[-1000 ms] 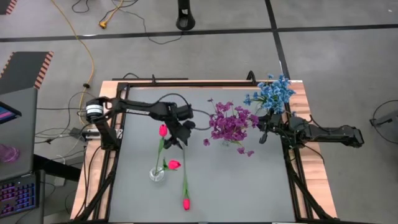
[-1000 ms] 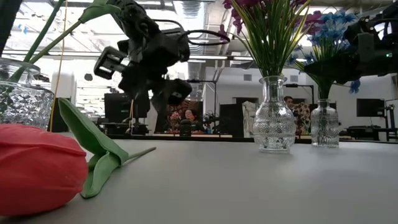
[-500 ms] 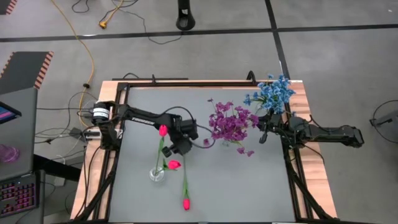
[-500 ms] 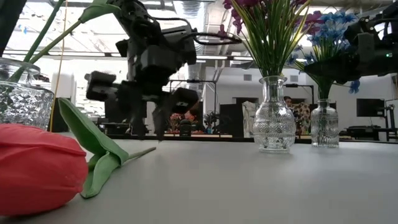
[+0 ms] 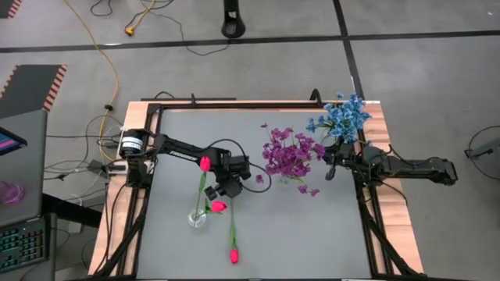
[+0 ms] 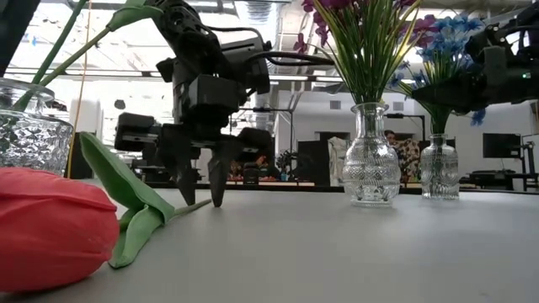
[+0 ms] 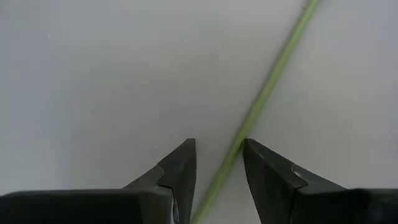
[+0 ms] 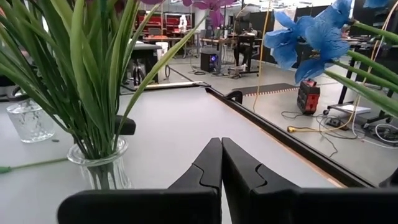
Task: Sort flowers into vase by color
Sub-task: Put the pink tulip into the bottom transparent vase
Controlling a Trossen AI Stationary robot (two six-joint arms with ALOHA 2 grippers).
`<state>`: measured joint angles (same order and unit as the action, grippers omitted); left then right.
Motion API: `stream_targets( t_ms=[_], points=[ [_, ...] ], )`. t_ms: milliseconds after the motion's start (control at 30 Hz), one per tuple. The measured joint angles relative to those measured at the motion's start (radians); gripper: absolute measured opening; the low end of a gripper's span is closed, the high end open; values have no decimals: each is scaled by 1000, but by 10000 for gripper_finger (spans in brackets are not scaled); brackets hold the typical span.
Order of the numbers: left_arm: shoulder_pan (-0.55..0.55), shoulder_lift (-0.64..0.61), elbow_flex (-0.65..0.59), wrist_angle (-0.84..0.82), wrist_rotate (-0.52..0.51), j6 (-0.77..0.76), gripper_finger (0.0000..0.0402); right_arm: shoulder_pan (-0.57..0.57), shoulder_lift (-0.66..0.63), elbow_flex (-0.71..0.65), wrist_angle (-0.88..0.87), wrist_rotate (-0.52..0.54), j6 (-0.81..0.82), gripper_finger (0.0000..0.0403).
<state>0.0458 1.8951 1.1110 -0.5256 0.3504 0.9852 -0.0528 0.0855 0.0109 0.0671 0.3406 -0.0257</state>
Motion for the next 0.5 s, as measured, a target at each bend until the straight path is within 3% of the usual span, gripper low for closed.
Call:
stream_targets(
  t_ms=[300, 500],
  points=[
    [-1, -1, 0, -16, -19, -6, 55, 0, -1, 0, -2, 0, 0, 33],
    [-2, 0, 6, -21, -27, -10, 46, 0, -1, 0, -3, 0, 0, 33]
  ],
)
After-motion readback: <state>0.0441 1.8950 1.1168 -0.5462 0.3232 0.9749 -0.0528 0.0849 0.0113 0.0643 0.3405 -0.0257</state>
